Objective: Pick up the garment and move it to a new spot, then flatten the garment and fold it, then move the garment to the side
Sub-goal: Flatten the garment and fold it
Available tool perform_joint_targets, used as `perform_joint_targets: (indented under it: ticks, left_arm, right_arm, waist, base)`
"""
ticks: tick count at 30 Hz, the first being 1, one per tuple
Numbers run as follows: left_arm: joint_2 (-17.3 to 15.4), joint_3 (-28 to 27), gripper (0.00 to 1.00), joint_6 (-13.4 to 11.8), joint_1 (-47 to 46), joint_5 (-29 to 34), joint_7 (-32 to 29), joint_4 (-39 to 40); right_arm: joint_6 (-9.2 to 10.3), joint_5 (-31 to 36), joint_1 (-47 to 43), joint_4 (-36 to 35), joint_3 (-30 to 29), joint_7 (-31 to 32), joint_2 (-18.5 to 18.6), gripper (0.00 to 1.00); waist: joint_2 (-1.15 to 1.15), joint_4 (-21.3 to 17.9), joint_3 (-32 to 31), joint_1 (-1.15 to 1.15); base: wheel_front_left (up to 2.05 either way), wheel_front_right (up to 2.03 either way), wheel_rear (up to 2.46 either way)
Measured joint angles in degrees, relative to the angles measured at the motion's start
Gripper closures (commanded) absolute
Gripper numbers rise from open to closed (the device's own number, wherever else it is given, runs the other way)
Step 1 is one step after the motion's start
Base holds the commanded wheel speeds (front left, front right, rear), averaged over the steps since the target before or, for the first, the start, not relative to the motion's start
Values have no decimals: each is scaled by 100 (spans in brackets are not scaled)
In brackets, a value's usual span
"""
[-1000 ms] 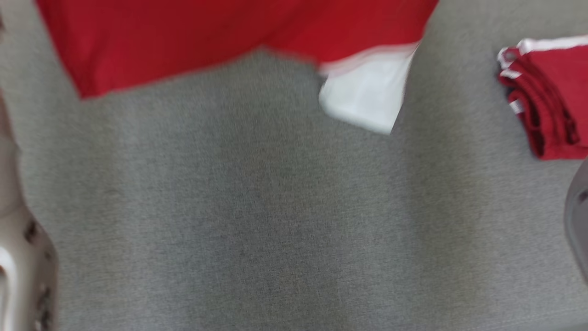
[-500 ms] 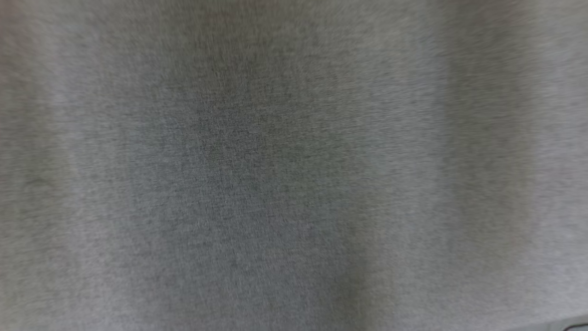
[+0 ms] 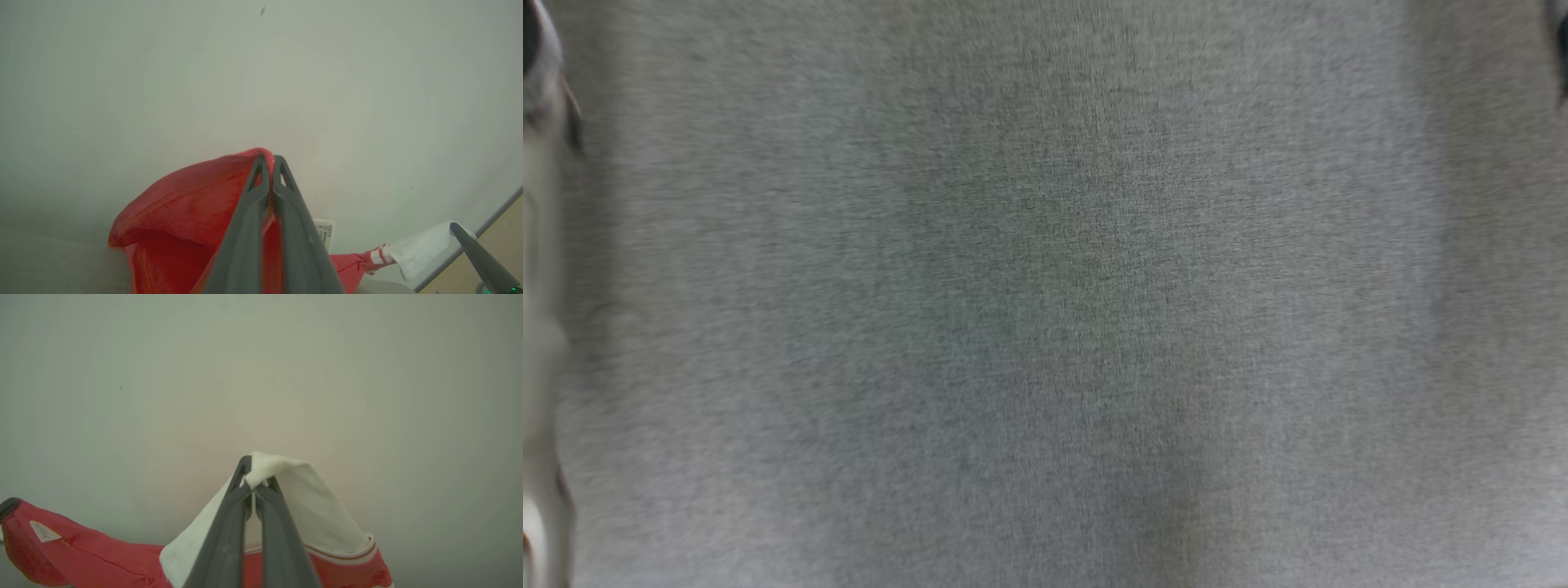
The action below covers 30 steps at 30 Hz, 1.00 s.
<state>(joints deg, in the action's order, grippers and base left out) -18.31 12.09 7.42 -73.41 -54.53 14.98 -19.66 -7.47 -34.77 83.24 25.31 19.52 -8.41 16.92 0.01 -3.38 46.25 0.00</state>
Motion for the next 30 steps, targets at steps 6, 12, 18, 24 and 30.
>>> perform_joint_targets:
  ticks: [6,12,18,24,30]
  left_arm:
    - [-138,221,100,0,1521,-505,9,300]
    - [-56,122,100,0,2960,-556,9,354]
    - [118,250,100,1,3949,-538,8,133]
    - [286,166,100,1,4559,-649,9,31]
    - [406,218,100,-19,5328,-271,12,-23]
  right_arm:
    - [0,-594,-1512,-761,-46,677,314,100]
    - [0,-564,-3221,-1400,-409,2041,444,100]
    - [0,-70,-4705,-2053,-879,3693,372,100]
    - [0,403,-5717,-2521,-1292,4814,125,100]
    - [0,788,-6697,-2846,-1778,5313,-269,100]
  waist:
    - [-1,52,-597,-1]
    - [-2,1,-1377,-2]
    - [-2,-63,-2139,-2]
    - [-3,-115,-2705,-2]
    - [-3,-143,-3304,-2]
  base:
    - [0,0,0]
    - [0,0,0]
    - [0,0,0]
    - [0,0,0]
    - [0,0,0]
